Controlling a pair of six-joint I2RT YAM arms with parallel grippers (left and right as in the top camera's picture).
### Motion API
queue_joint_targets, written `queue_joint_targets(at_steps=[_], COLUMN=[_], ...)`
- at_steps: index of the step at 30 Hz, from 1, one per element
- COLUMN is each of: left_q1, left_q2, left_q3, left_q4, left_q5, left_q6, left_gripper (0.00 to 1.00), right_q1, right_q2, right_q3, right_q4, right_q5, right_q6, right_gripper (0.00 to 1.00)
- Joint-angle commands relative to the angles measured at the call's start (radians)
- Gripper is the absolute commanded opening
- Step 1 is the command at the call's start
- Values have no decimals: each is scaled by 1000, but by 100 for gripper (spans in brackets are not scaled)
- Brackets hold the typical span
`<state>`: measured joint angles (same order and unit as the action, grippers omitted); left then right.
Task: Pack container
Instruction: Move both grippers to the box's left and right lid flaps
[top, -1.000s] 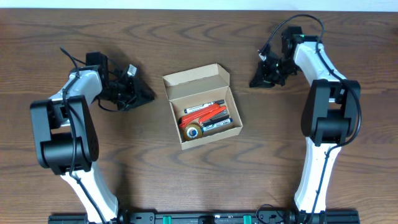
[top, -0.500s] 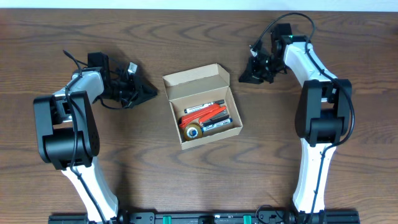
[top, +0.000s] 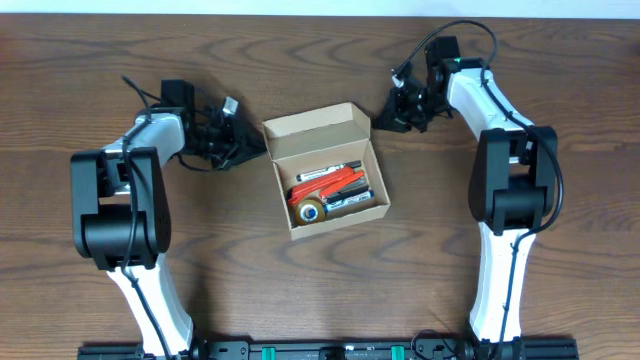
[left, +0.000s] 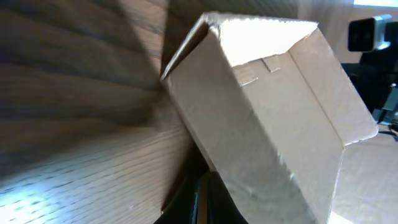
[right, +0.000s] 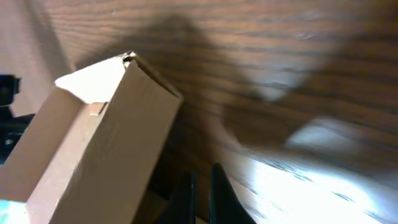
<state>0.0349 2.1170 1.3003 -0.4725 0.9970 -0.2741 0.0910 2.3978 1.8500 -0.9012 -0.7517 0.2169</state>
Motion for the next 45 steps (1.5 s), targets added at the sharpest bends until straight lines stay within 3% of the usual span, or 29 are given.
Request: queue_joint_targets(at_steps=[1, 9, 24, 31, 37, 45], left_q1=[-2, -3, -3, -3, -3, -3], left_q2=[15, 15, 15, 15, 14, 14], left_q3=[-3, -3, -2, 1, 23, 39], left_q4=[1, -1, 19, 29, 28, 25], left_q5=[17, 18, 79, 141, 157, 156], left_q6=[-22, -30, -48, -48, -44, -44], left_gripper=[6, 6, 6, 6, 6, 6], right_q1=[9, 16, 24, 26, 26, 21], right_q2=[68, 101, 101, 99, 74, 61], right_q3=[-3, -3, -3, -2, 15, 53], right_q4=[1, 8, 63, 42, -60, -86], right_q5=[-111, -132, -383, -380, -257, -247], right_q6=[15, 10, -58, -111, -232, -241], right_gripper=[1, 1, 1, 1, 1, 1])
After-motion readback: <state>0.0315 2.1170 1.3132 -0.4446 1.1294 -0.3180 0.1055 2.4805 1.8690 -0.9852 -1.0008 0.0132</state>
